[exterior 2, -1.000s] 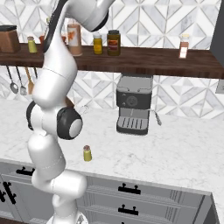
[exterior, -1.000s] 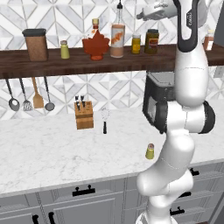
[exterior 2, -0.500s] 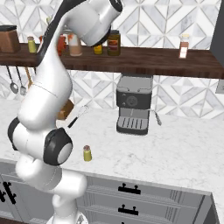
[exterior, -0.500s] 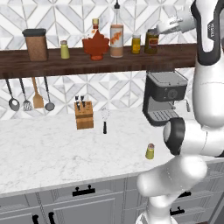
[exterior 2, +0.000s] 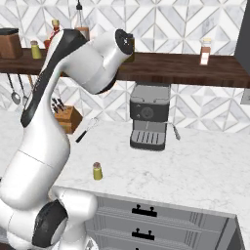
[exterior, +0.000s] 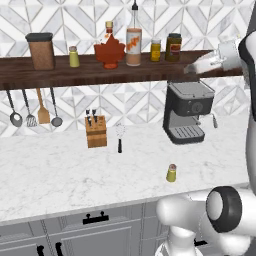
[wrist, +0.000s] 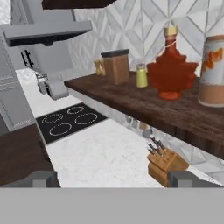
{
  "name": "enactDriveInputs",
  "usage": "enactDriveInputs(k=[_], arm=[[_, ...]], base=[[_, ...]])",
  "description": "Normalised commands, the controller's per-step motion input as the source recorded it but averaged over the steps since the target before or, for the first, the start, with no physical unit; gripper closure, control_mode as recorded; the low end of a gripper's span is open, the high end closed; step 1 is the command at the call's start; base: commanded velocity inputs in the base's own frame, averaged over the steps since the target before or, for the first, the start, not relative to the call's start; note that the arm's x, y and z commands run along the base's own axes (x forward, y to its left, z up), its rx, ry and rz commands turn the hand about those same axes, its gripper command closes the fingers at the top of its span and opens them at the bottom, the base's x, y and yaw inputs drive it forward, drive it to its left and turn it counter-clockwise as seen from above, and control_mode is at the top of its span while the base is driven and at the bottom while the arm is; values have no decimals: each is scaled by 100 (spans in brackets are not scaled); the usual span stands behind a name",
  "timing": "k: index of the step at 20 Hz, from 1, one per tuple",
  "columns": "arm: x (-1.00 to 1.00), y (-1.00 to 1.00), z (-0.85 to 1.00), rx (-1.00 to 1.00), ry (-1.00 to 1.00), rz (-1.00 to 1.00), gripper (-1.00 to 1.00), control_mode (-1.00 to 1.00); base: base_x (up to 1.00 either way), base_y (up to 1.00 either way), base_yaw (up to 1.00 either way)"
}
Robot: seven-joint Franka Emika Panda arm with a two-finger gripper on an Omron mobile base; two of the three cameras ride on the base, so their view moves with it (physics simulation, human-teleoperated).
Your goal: Put the shaker and condiment bottle from the counter next to their counterparts in the cabinet.
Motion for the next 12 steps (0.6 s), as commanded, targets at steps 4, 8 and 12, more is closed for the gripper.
enactDriveInputs(k=[4,8,12], arm=[[-65,-4,-79,0,-11,0,-100,-100],[-50,-27,-61,0,-17,0,-100,-100],[-49,-38,-41,0,-15,0,-100,-100]], base=[[0,0,0],[0,0,0],[0,0,0]])
